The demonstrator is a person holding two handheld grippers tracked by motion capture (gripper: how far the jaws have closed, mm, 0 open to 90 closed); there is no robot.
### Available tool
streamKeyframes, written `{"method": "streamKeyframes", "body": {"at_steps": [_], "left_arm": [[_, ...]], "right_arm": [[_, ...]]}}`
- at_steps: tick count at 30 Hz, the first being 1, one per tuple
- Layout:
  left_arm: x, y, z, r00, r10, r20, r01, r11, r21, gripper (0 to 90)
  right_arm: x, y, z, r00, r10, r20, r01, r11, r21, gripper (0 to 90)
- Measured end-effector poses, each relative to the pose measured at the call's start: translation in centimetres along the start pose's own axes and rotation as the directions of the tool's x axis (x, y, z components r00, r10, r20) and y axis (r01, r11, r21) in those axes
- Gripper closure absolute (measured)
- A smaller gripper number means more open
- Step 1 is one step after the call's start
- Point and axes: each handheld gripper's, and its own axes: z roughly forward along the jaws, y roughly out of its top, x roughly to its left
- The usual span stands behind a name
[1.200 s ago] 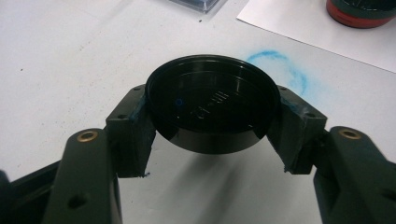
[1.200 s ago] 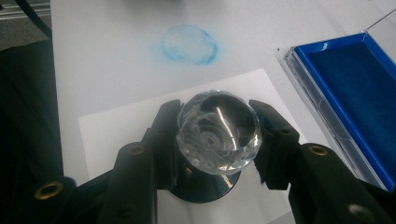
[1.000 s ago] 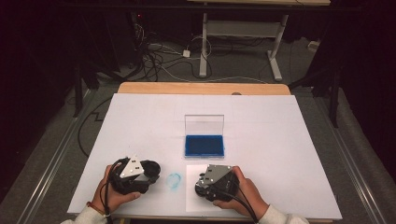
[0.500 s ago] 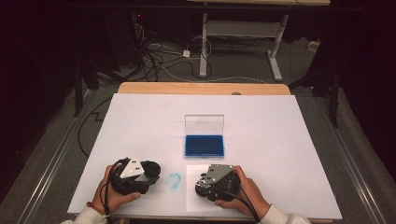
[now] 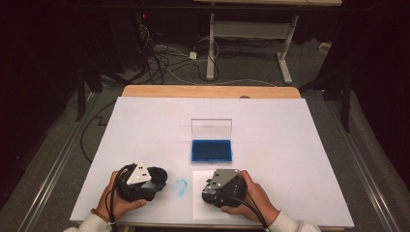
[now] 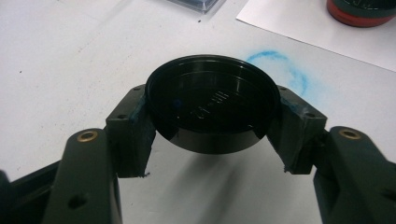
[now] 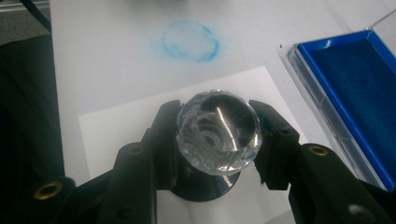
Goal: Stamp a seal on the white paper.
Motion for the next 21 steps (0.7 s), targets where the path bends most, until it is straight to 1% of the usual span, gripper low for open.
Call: {"method": "streamKeyframes", "body": {"at_steps": [3, 5, 6, 8, 9, 10, 11, 13, 17, 19, 21], "left_arm": [[0.1, -0.1, -0.1, 1.0, -0.004, -0.002, 0.004, 1.0, -0.007, 37.0], [0.2, -0.1, -0.2, 1.0, -0.007, -0.003, 0.007, 1.0, -0.007, 37.0], [0.2, -0.1, -0.1, 1.0, -0.007, -0.002, 0.007, 0.9999, -0.008, 37.0], [0.1, 0.0, -0.1, 1.0, -0.005, -0.003, 0.005, 1.0, -0.008, 37.0], [0.1, 0.0, -0.1, 1.0, -0.005, -0.004, 0.005, 1.0, -0.008, 37.0], [0.1, 0.0, -0.1, 1.0, -0.004, -0.004, 0.004, 1.0, -0.008, 37.0], [0.1, 0.0, -0.2, 1.0, -0.002, -0.005, 0.002, 1.0, -0.008, 37.0], [0.1, 0.0, -0.1, 1.0, -0.005, -0.005, 0.005, 1.0, -0.007, 37.0], [0.0, 0.0, -0.1, 1.0, -0.004, -0.004, 0.004, 1.0, -0.006, 37.0], [0.0, 0.0, -0.1, 1.0, -0.004, -0.003, 0.004, 1.0, -0.006, 37.0], [0.1, 0.0, -0.1, 1.0, -0.002, -0.003, 0.002, 1.0, -0.005, 37.0]], "right_arm": [[-1.0, -0.3, -0.5, 0.9982, 0.044, -0.041, -0.045, 0.999, -0.024, 57.3], [-1.5, -0.3, -1.0, 0.9969, 0.07, -0.036, -0.072, 0.996, -0.06, 57.3], [-1.7, -0.3, -1.2, 0.9961, 0.076, -0.046, -0.079, 0.994, -0.072, 57.3], [-1.8, -0.2, -1.8, 0.9967, 0.076, -0.028, -0.079, 0.991, -0.105, 57.3], [-1.8, -0.1, -2.1, 0.9959, 0.085, -0.032, -0.088, 0.989, -0.116, 57.3], [-1.9, -0.1, -2.4, 0.9962, 0.083, -0.025, -0.086, 0.987, -0.134, 57.3], [-2.0, -0.1, -2.7, 0.9964, 0.084, -0.011, -0.085, 0.986, -0.145, 57.3], [-2.2, -0.1, -3.2, 0.9961, 0.088, -0.004, -0.088, 0.983, -0.161, 57.3], [-2.7, -0.2, -4.3, 0.9933, 0.113, 0.026, -0.105, 0.973, -0.206, 57.3], [-3.0, -0.3, -4.8, 0.9926, 0.117, 0.033, -0.107, 0.971, -0.216, 57.3], [-3.3, -0.4, -5.2, 0.9904, 0.126, 0.058, -0.11, 0.968, -0.227, 57.3]]}}
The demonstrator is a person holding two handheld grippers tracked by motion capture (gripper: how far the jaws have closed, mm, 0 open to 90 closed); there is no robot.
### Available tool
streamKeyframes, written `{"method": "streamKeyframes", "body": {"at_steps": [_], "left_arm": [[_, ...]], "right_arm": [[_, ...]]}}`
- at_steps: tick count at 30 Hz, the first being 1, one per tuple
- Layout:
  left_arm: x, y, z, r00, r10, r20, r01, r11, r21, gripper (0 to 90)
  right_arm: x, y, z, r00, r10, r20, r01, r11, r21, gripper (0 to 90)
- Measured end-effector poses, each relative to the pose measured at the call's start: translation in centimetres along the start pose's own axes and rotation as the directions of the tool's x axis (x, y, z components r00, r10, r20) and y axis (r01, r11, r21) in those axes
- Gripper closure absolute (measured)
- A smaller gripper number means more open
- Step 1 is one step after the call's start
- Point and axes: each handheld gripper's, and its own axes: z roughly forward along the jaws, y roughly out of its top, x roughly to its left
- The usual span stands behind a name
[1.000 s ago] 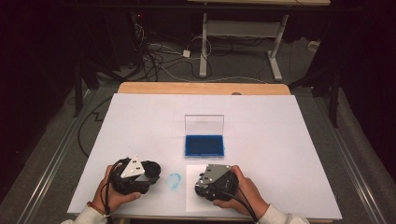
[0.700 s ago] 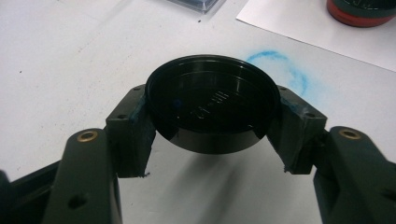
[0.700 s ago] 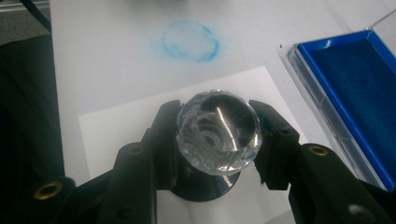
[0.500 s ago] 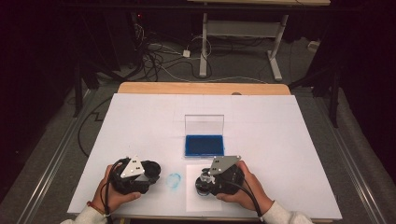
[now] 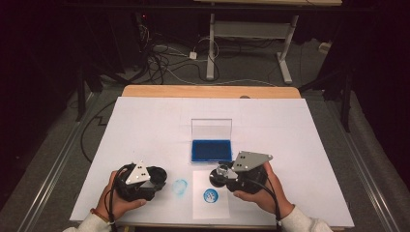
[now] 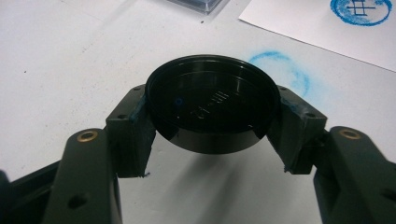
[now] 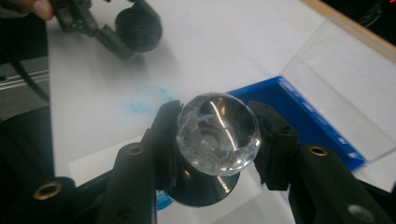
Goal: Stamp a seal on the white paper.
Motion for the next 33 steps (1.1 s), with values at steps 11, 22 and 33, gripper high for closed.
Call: {"method": "streamKeyframes", "body": {"at_steps": [11, 22, 33], "left_arm": [[0.2, -0.1, 0.1, 0.9999, -0.009, 0.006, 0.009, 1.0, 0.001, 37.0], [0.2, -0.2, 0.2, 1.0, -0.006, 0.005, 0.005, 1.0, 0.008, 37.0], [0.3, -0.1, 0.4, 0.9999, -0.004, 0.009, 0.004, 0.9999, 0.012, 37.0]], "right_arm": [[-1.9, -0.4, -1.5, 0.9972, 0.04, 0.063, -0.039, 0.999, -0.012, 57.4], [-3.0, -0.6, -2.1, 0.993, 0.057, 0.103, -0.055, 0.998, -0.021, 57.4], [-3.9, -0.8, -3.1, 0.9876, 0.08, 0.135, -0.075, 0.996, -0.048, 57.4]]}}
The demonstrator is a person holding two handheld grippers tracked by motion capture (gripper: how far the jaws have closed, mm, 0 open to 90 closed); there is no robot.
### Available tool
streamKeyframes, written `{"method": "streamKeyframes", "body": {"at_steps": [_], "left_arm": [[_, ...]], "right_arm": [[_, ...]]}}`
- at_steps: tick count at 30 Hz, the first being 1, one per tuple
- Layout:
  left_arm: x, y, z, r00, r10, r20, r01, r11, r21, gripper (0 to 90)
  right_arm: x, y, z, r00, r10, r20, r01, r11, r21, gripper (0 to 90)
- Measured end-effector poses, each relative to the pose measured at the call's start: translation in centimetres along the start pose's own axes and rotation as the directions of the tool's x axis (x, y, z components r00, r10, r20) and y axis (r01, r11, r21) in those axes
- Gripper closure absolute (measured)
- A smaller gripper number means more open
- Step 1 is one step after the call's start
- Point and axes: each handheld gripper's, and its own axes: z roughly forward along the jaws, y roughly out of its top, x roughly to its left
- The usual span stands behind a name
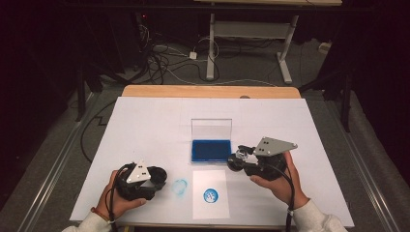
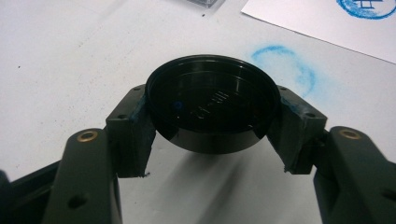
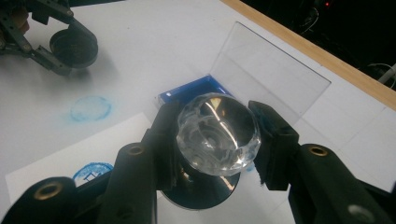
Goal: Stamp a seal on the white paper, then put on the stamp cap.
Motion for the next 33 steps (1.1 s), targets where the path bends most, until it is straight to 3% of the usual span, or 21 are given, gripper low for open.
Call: {"method": "streamKeyframes", "body": {"at_steps": [17, 24, 33], "left_arm": [[-0.2, 0.0, 0.2, 1.0, 0.001, 0.005, -0.001, 0.9999, 0.013, 37.0], [-0.3, 0.3, 0.5, 0.9999, 0.011, 0.004, -0.011, 0.9997, 0.02, 37.0], [-0.6, 0.7, 1.0, 0.9998, 0.02, 0.01, -0.02, 0.9994, 0.027, 37.0]], "right_arm": [[-1.6, -0.2, -1.3, 0.9982, 0.039, 0.046, -0.037, 0.999, -0.037, 57.4], [-2.7, -0.8, -1.8, 0.9941, 0.092, 0.059, -0.088, 0.994, -0.068, 57.4], [-3.4, -0.5, -2.1, 0.9915, 0.099, 0.084, -0.092, 0.992, -0.085, 57.4]]}}
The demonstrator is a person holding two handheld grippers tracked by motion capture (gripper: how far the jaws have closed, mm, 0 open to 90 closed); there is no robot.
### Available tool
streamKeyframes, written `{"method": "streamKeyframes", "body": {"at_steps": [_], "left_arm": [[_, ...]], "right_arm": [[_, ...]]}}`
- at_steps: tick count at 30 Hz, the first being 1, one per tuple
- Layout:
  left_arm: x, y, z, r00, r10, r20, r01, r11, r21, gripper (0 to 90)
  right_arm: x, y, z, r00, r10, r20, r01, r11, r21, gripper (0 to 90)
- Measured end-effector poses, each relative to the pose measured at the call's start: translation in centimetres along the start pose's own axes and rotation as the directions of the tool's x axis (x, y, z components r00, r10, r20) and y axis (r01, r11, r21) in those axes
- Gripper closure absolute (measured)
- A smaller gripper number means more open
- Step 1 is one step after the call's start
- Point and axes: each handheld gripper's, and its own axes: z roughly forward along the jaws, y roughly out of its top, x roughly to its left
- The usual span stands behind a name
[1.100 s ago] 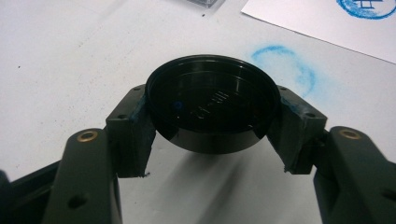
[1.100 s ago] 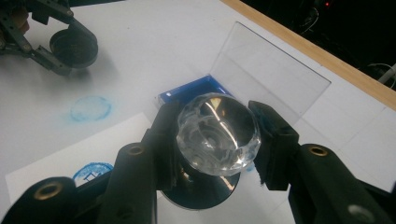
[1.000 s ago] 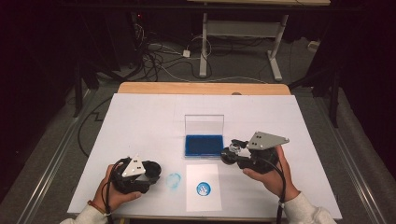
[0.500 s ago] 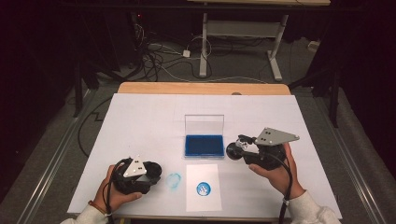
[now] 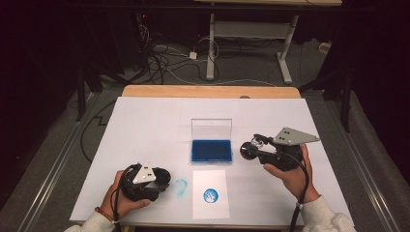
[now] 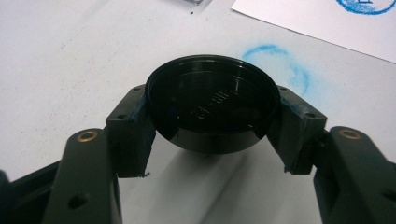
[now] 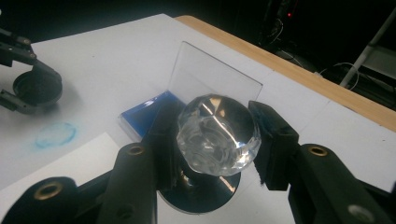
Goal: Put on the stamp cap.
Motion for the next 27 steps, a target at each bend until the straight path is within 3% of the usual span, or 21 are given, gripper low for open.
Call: {"method": "streamKeyframes", "body": {"at_steps": [6, 12, 27], "left_arm": [[0.3, 1.3, 0.9, 0.9998, -0.009, 0.02, 0.009, 0.9998, -0.019, 37.0], [0.1, 3.3, 2.1, 0.9989, 0.014, 0.044, -0.013, 0.999, -0.043, 37.0], [-1.2, 6.6, 3.8, 0.9953, 0.015, 0.095, -0.005, 0.9947, -0.103, 37.0]], "right_arm": [[-0.8, 0.6, 0.7, 0.9997, 0.023, 0.012, -0.023, 1.0, -0.011, 57.5], [-1.1, 1.3, 1.5, 0.9989, 0.047, -0.002, -0.047, 0.998, -0.028, 57.4], [3.1, 3.6, 4.0, 0.9929, -0.014, -0.118, 0.009, 0.999, -0.041, 57.4]]}}
